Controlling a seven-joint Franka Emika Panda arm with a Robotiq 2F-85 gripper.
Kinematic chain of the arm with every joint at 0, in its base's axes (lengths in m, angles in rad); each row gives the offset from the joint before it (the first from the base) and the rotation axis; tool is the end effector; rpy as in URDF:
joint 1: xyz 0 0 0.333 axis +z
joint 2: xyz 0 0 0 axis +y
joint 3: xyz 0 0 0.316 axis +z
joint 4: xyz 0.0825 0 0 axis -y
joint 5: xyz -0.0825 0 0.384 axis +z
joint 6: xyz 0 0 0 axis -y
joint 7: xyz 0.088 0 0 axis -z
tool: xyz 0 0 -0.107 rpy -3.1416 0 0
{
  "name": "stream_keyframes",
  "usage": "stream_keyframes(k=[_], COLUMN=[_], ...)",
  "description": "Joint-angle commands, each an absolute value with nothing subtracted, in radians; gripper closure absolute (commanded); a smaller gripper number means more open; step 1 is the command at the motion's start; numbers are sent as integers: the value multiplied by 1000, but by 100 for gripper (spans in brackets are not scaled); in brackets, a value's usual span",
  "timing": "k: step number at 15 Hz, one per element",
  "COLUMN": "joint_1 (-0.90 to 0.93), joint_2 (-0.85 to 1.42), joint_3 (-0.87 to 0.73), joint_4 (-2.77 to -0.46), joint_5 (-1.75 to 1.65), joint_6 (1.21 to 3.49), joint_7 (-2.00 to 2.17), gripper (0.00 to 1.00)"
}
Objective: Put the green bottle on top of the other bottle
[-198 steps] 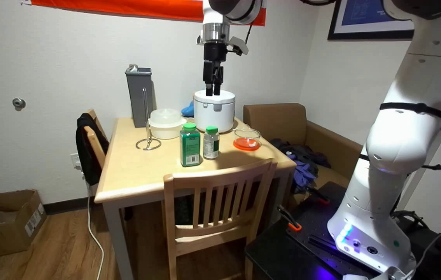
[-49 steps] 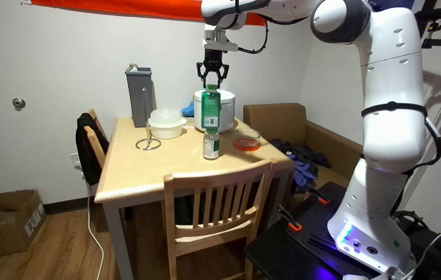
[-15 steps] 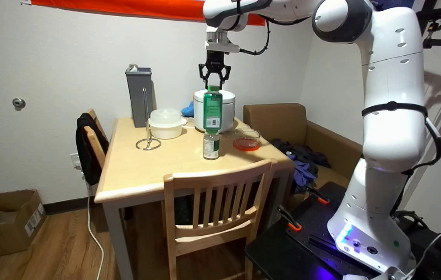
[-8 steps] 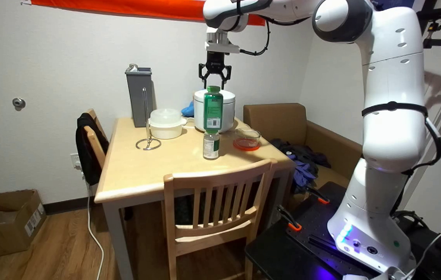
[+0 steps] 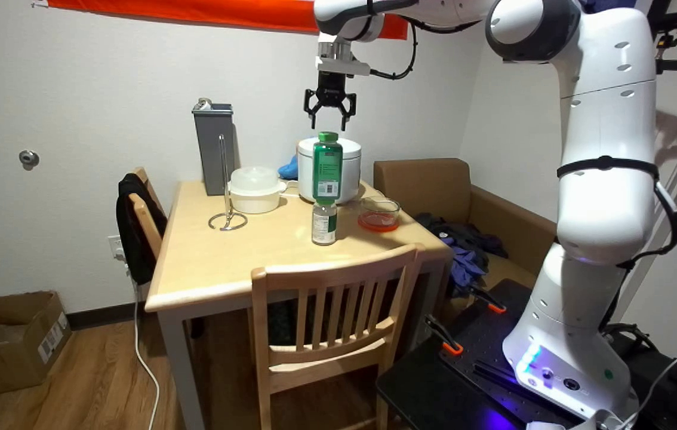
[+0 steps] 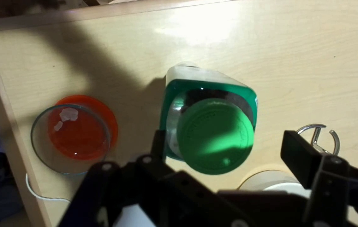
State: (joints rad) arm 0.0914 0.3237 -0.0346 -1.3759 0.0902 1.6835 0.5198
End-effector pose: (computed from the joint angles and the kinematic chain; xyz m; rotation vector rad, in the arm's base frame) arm 0.6547 0.0493 0.5308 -2.9851 0.7181 0.0577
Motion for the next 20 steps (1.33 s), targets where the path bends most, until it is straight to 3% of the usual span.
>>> stream_keyframes(k=[1,11,20], joint_1=[107,213,267], joint_2=[245,259,197], joint_3=[-21,78,116], joint_4=[-1426,-1354,-1487], joint_5=[69,-10,-21], joint_6=[1694,1662,1682], joint_7=[545,501,519], gripper=[1,0,0])
